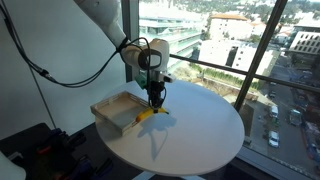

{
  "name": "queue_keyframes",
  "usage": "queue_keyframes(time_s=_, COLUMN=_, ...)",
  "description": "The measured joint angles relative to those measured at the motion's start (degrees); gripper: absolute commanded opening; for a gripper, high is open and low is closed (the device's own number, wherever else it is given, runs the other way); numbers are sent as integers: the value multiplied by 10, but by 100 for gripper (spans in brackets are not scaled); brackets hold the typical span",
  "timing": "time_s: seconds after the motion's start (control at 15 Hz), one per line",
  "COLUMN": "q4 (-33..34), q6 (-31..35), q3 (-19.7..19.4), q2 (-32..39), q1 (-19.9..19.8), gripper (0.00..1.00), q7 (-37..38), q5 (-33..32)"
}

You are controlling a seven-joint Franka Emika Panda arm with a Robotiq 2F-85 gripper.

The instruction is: Move the banana from the tray to the table

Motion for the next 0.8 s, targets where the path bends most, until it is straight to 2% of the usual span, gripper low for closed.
queue_keyframes(time_s=0.33, q4=0, q6=0, q3=0, q2=0, q1=0, gripper=41, q7=0, q5=0)
queue_keyframes(time_s=0.4, q4=0, q6=0, q3=0, q2=0, q1=0, gripper=16, q7=0, q5=0)
queue_keyframes(time_s=0.8, q4=2, q6=0, q3=0, q2=1, q1=0, gripper=16, q7=0, q5=0)
